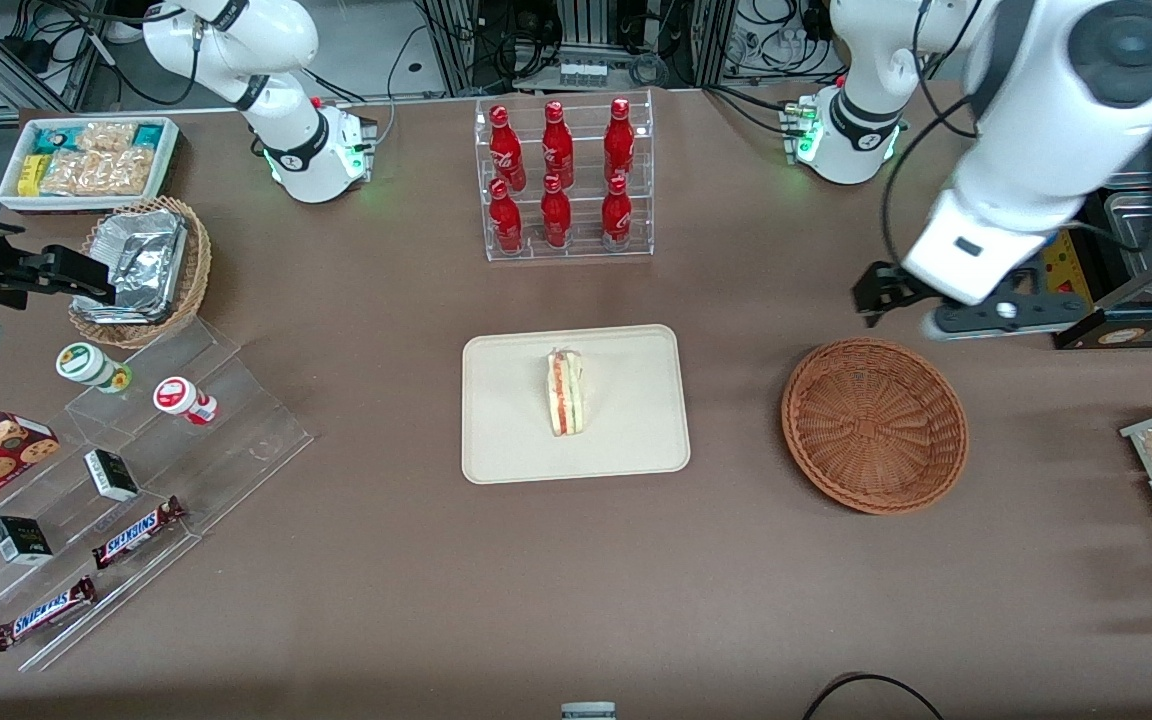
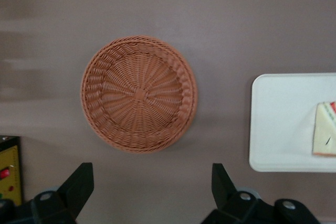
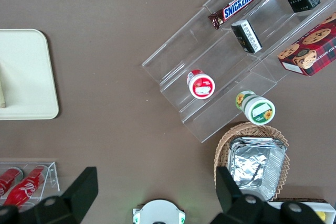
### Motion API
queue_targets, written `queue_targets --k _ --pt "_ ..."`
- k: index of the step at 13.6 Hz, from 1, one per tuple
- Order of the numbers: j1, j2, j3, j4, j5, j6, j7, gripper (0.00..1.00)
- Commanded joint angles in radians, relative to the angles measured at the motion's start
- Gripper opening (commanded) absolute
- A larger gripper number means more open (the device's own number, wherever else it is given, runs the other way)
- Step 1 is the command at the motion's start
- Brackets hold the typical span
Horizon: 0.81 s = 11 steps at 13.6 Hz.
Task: Place sandwich from basket to tray
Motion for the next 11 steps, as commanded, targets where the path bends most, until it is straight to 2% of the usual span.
queue_targets --k 1,3,11 --pt "0.1 -0.057 -0.013 -0.036 -0.034 -0.034 0.167 0.99" --pt "0.14 -0.057 -0.013 -0.035 -0.034 -0.043 0.221 0.99" --pt "0.142 0.006 0.01 0.093 -0.034 -0.05 0.237 0.99"
